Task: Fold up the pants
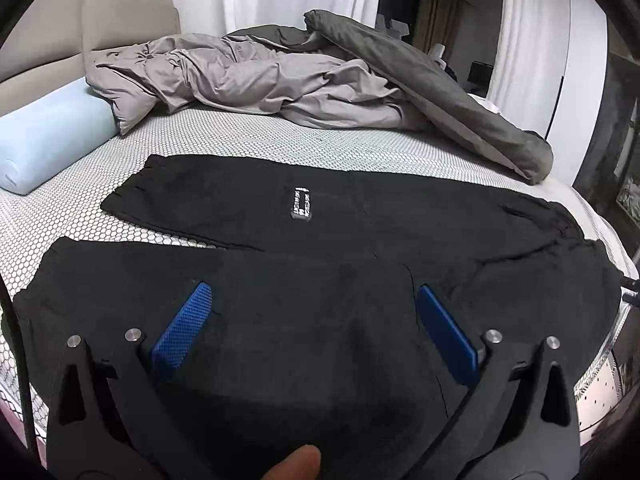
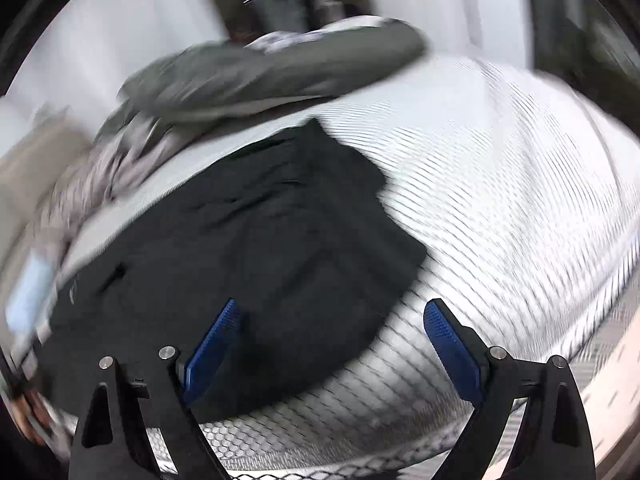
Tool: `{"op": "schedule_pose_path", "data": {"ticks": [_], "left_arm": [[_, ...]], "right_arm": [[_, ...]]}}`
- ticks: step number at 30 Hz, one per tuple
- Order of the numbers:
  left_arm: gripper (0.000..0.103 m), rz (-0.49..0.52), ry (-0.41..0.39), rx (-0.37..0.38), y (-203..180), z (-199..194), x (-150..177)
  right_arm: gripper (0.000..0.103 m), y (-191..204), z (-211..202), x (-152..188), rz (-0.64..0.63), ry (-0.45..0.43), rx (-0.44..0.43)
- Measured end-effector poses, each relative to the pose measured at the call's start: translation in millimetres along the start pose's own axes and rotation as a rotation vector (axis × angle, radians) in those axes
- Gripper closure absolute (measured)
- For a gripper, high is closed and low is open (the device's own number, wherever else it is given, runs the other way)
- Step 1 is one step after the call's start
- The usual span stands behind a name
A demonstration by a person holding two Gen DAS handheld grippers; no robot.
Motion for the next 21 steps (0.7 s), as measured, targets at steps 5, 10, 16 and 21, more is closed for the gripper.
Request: {"op": "schedule_pose_path", "data": {"ticks": [5, 10, 16, 21], "left_arm": [[0.001, -0.021, 0.009, 0.007, 0.2, 0.4, 4.1], [0.001, -0.005, 0.004, -0.001, -1.8, -2.0, 3.5], [0.001, 0.002, 0.037, -0.047, 9.5, -0.7, 6.9], [0.001, 0.039, 0.047, -0.047, 4.5, -2.9, 8.2]], "right_arm": [[0.012, -13.0, 16.6, 11.0, 0.185, -0.015, -0.203], [0.084, -15.3, 37.0, 4.5, 0.306, -0.022, -0.195], [0.086, 0.0, -7.4, 11.1, 0.185, -0.086, 0.012], [0.057, -4.8, -6.4, 14.9, 0.165, -0.045, 0.143]]}}
Point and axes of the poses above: each gripper's, at about its wrist camera, not at the fingertips, and z roughly the way its jaws point, y to its left, x to its underside, the point moved 4 cm from there along z, roughly the way its jaws point, and after that the axes turned 11 degrees about -z, right-handed, at the moved point
